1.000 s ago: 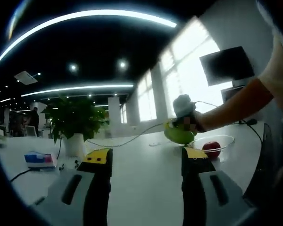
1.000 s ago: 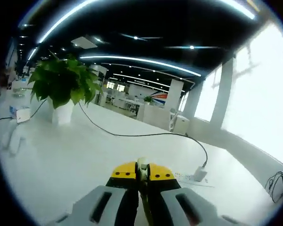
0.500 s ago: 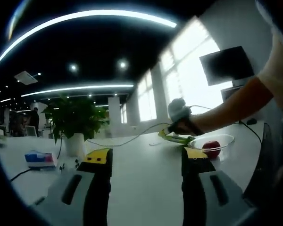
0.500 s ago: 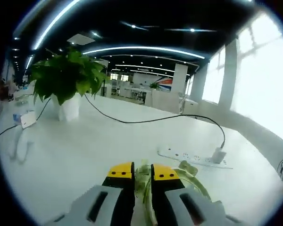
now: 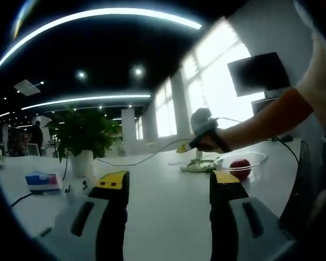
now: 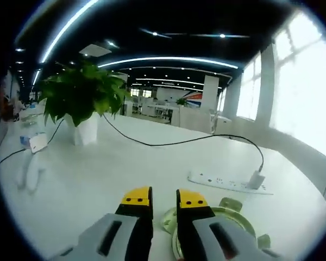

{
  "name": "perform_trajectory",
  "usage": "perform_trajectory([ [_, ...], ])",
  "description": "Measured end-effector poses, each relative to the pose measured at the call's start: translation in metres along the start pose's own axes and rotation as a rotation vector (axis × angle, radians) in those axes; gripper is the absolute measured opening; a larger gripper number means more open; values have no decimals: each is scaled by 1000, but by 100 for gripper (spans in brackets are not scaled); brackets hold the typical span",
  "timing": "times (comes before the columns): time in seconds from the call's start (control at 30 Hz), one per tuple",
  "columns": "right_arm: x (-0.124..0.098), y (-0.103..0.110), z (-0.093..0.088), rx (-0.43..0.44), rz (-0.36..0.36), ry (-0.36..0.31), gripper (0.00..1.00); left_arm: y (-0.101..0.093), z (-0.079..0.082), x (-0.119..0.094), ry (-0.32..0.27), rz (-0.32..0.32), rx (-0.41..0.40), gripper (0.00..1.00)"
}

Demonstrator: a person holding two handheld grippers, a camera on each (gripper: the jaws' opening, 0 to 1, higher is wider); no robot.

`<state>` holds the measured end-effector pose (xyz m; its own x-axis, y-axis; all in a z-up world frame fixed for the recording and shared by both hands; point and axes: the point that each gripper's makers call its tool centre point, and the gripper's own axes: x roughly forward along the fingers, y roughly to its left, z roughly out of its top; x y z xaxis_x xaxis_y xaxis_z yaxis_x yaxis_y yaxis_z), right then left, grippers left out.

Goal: Open container latches remove lid place lid upside down on tabletop take tomato from container place on tabletop

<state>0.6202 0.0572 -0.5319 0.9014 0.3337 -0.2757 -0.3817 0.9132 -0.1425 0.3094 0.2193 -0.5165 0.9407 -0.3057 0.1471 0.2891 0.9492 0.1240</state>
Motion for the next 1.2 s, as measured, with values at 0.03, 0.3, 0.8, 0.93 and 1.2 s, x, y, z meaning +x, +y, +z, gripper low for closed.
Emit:
perform_trajectory([
  [0.03,-3,0,2,8,4,-8,12,0,0,0,-1,-2,0,52],
  [0.3,-31,-10,18,57,43,-72,12,0,3,5,-7,-4,-3,52],
  [0.8,-90,-64,59,101,76,-190,14,-6,18,20,-33,-23,6,52],
  [0.93,-110,-76,68,116,74,-228,16,-12,22,24,-36,-34,12,52],
  [1.2,-155,-100,79,118,64,-295,18,-21,26,29,-40,-52,11,52],
])
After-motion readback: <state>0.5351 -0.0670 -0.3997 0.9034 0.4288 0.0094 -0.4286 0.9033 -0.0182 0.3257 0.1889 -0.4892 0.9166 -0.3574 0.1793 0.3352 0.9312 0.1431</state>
